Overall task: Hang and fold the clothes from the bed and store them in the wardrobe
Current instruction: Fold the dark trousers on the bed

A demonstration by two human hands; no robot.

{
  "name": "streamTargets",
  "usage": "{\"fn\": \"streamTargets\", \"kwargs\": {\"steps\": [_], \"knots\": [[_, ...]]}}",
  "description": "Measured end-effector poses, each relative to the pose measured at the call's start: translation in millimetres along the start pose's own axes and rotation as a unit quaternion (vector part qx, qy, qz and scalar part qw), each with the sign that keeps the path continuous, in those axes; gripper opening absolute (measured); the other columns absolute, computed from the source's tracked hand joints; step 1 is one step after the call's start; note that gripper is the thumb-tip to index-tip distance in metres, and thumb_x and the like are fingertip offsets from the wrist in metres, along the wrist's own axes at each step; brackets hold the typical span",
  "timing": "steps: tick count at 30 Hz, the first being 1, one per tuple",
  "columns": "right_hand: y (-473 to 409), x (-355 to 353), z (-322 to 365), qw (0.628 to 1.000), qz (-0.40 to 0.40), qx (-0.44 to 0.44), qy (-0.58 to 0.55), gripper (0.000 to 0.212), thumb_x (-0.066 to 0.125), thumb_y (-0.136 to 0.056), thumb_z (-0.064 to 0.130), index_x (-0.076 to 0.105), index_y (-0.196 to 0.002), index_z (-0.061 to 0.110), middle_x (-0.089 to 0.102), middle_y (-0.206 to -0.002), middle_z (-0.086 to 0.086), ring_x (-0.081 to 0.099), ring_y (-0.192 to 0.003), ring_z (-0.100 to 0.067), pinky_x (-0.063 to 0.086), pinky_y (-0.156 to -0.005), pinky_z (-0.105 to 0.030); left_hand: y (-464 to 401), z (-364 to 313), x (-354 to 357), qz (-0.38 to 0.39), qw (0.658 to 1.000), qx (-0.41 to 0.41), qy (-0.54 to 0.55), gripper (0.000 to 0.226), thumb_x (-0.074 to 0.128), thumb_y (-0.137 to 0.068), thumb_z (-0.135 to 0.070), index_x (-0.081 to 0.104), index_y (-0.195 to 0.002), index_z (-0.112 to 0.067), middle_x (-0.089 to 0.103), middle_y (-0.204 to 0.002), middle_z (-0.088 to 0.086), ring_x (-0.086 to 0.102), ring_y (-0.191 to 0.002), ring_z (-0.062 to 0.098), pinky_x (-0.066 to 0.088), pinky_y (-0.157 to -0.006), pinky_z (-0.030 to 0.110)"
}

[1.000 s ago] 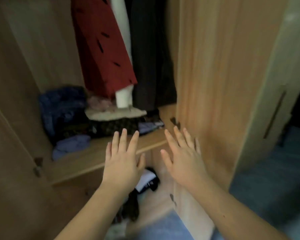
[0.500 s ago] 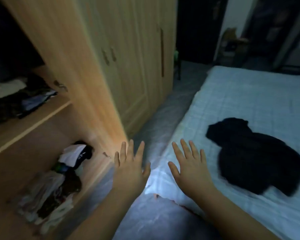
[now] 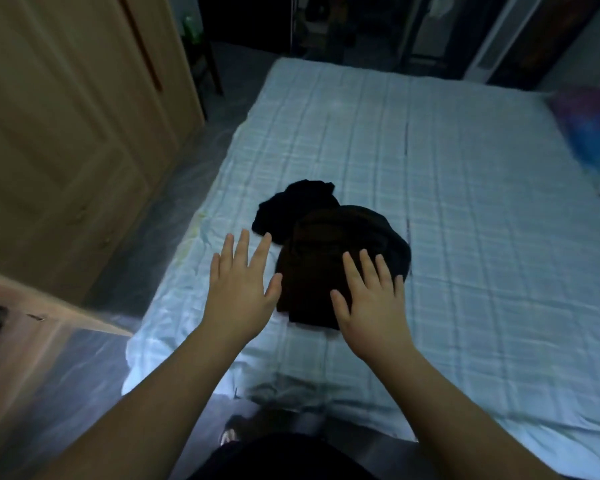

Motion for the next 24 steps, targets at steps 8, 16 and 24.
{"fn": "streamTargets", "kwargs": {"steps": [8, 16, 24], "knots": [[-62, 37, -38, 0.997, 0.027, 0.076, -0.01, 0.066, 0.033, -0.102, 0.052, 0.012, -0.161, 0.03, 0.011, -0.169, -0.003, -0.001, -0.155, -0.026, 0.006, -0.124, -0.055, -80, 13, 54, 0.069, 0.997, 0.014, 0.015, 0.067, 0.037, -0.1, -0.048, 0.016, -0.158, -0.024, 0.011, -0.165, 0.015, 0.001, -0.153, 0.035, 0.013, -0.122, 0.054], [-123, 90, -63, 0.98, 0.051, 0.192, -0.005, 0.067, 0.035, -0.1, 0.049, 0.016, -0.16, 0.026, 0.017, -0.167, -0.006, 0.009, -0.154, -0.029, 0.013, -0.122, -0.057, -186, 29, 132, 0.159, 0.984, 0.073, 0.016, 0.072, 0.03, -0.095, -0.054, 0.016, -0.158, -0.022, 0.016, -0.164, 0.018, 0.009, -0.151, 0.038, 0.019, -0.12, 0.054], [-167, 160, -129, 0.953, 0.108, 0.28, -0.042, 0.084, 0.049, -0.095, 0.056, 0.001, -0.16, 0.033, 0.001, -0.169, -0.003, 0.001, -0.154, -0.035, 0.017, -0.12, -0.061, -228, -14, 225, 0.199, 0.974, 0.097, 0.05, 0.073, 0.044, -0.098, -0.048, 0.01, -0.159, -0.026, 0.009, -0.166, 0.012, 0.005, -0.152, 0.033, 0.016, -0.122, 0.051]]}}
Point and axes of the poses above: each hand's wrist, its own y-axis away from the middle knuckle, its own x-axis out of the palm, z = x × y, the point moved 3 cm from there along -y, towards the middle knuckle
